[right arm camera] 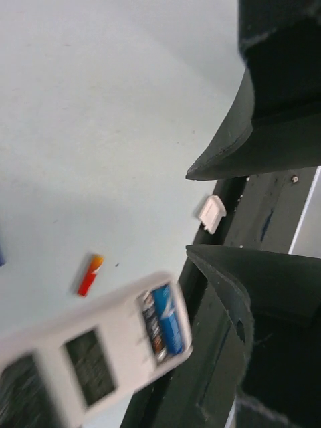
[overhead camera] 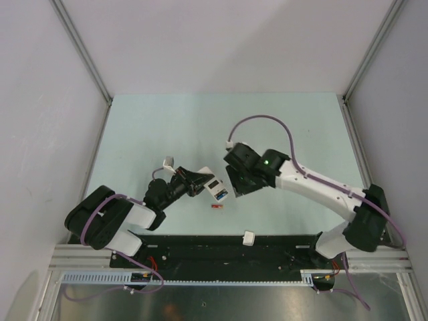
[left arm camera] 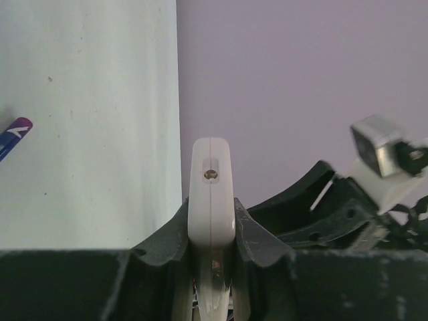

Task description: Load the batteries into the remote control

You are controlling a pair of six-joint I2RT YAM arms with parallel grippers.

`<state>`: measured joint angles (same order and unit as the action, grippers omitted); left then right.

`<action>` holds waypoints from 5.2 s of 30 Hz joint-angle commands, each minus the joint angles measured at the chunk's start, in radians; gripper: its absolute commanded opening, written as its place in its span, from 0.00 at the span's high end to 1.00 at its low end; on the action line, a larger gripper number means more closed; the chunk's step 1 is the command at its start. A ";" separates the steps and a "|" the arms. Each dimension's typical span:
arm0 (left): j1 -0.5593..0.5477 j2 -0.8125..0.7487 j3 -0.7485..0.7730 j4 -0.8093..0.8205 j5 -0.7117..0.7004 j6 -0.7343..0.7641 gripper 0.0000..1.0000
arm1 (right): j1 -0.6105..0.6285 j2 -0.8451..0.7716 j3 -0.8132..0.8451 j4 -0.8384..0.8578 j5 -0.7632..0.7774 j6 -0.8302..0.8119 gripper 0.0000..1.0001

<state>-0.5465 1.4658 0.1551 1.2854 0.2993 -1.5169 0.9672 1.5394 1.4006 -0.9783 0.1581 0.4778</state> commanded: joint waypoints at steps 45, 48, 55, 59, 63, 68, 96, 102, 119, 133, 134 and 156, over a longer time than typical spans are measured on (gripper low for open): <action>-0.044 -0.341 -0.120 -0.130 -0.074 0.156 1.00 | 0.139 -0.464 -0.979 0.584 -0.014 0.561 0.48; -0.044 -0.337 -0.117 -0.135 -0.072 0.158 1.00 | 0.131 -0.460 -0.993 0.632 -0.040 0.548 0.51; -0.046 -0.325 -0.112 -0.138 -0.068 0.161 1.00 | 0.136 -0.418 -0.994 0.702 -0.091 0.522 0.65; -0.044 -0.329 -0.118 -0.138 -0.071 0.159 1.00 | 0.136 -0.389 -0.996 0.728 -0.104 0.516 0.72; -0.046 -0.331 -0.120 -0.138 -0.071 0.159 1.00 | 0.145 -0.429 -0.993 0.722 -0.095 0.516 0.87; -0.046 -0.320 -0.112 -0.139 -0.072 0.158 1.00 | 0.192 -0.547 -0.866 0.508 0.027 0.467 1.00; -0.020 -0.533 -0.201 -0.245 -0.051 0.181 1.00 | 0.146 0.301 -0.244 -0.011 0.920 0.144 1.00; 0.002 -0.542 -0.215 -0.253 -0.046 0.173 1.00 | 0.166 0.268 -0.252 0.081 0.804 0.094 0.80; 0.028 -0.512 -0.212 -0.258 -0.042 0.175 1.00 | 0.185 0.079 -0.252 0.049 0.735 0.108 0.45; 0.163 -0.633 -0.275 -0.279 0.081 0.123 1.00 | -0.254 -0.075 -0.468 0.561 0.013 -0.007 0.73; 0.172 -0.657 -0.276 -0.302 0.090 0.118 1.00 | -0.262 -0.056 -0.468 0.591 -0.006 -0.014 0.71; 0.195 -0.699 -0.262 -0.405 0.104 0.144 1.00 | -0.366 0.103 -0.469 0.681 -0.074 -0.065 0.83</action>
<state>-0.3595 0.7631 0.0292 0.8524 0.3965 -1.3796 0.6182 1.6161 0.9295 -0.3283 0.1116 0.4255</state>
